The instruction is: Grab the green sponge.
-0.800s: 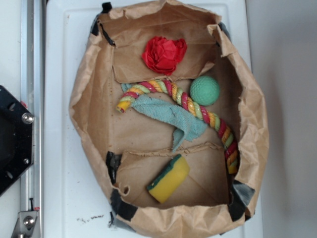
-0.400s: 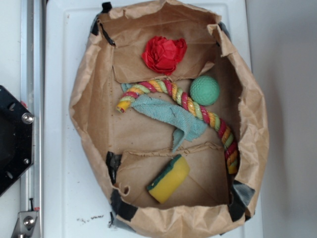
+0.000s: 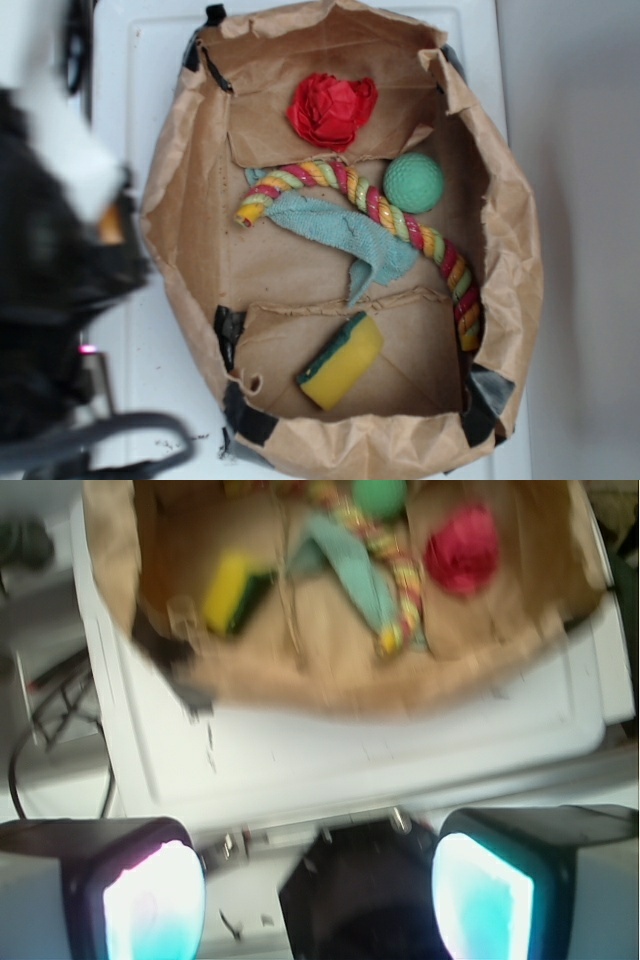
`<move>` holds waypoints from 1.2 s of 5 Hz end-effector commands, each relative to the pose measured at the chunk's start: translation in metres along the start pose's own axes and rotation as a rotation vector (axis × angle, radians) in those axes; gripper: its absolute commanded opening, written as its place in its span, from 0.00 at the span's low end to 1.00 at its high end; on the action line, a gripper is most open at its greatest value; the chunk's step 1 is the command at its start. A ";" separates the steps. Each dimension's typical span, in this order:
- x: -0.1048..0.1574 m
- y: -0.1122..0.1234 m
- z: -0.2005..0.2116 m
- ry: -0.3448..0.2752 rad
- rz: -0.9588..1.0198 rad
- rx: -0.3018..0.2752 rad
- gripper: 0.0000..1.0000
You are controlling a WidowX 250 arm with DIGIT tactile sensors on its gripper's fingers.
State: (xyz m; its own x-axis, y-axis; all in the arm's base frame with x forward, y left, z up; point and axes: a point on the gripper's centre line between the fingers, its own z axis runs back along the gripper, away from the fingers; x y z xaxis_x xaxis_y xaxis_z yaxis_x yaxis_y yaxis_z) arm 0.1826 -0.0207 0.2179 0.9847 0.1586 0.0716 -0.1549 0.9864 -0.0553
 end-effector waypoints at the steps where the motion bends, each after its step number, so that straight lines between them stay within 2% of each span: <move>1: 0.064 -0.006 -0.033 -0.050 -0.028 -0.033 1.00; 2: 0.075 -0.006 -0.049 -0.012 -0.024 -0.002 1.00; 6: 0.075 -0.006 -0.049 -0.012 -0.024 -0.002 1.00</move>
State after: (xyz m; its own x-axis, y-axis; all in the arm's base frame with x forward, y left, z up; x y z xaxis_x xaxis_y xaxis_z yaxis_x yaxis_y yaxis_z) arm 0.2529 -0.0195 0.1565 0.9912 0.1319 0.0152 -0.1310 0.9903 -0.0454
